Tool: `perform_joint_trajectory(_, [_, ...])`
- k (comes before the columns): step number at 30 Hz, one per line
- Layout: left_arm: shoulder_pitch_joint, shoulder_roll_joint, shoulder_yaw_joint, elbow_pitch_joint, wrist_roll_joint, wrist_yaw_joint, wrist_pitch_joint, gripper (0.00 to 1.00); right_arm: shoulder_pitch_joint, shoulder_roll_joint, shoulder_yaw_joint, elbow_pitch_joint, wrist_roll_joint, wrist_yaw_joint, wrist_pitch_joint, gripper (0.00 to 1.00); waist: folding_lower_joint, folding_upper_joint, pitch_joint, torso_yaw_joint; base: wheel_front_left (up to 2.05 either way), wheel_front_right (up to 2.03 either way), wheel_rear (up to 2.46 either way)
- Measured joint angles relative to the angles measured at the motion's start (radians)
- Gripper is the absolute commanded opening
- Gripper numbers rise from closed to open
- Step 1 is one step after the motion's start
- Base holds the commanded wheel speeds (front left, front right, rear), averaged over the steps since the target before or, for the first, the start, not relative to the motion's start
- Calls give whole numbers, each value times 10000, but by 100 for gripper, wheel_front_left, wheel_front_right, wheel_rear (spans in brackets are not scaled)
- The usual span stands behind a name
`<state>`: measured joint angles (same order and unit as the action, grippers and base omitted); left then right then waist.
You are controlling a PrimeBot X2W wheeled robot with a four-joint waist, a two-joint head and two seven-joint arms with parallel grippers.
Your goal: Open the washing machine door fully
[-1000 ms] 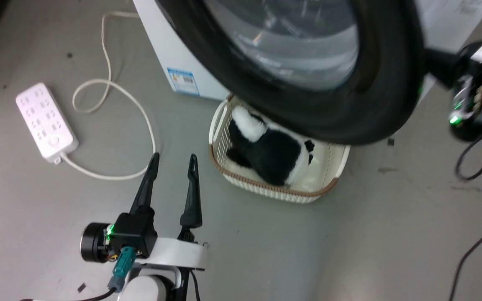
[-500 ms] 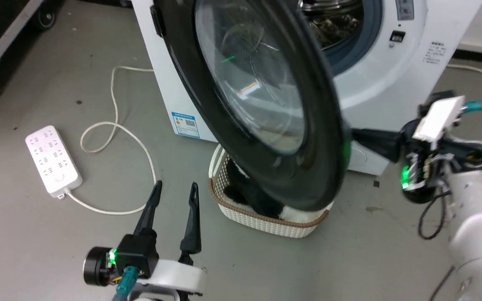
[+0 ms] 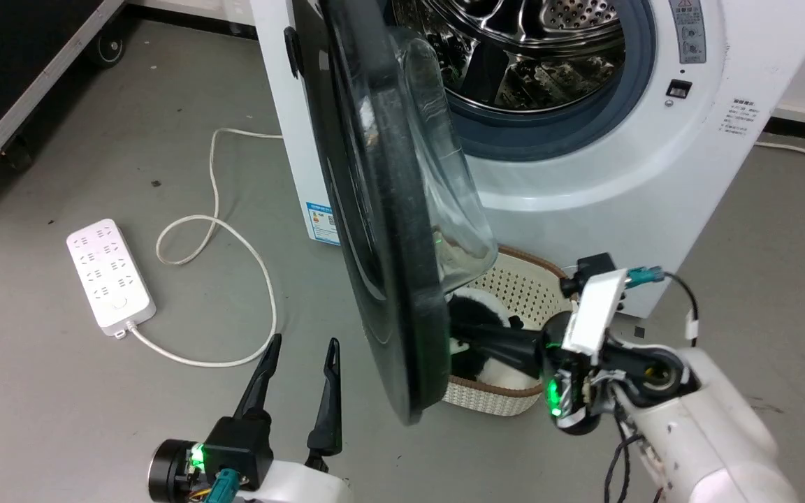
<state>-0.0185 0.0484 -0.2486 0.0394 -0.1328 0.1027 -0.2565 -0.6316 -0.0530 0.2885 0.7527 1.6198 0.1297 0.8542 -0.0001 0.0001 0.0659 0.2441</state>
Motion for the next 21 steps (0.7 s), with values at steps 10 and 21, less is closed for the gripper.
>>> perform_joint_trajectory(10, [196,0,153,23,-12,10,0,100,93,-111,355,-688,226,0,-1937,100,2,0,-195,-150,0,0,0])
perform_joint_trajectory(21, [384,2,1066,130,-10,-186,0,100,1647,-3062,815,-5200,-5624,0,-7402,100,0,0,-784,-912,0,0,0])
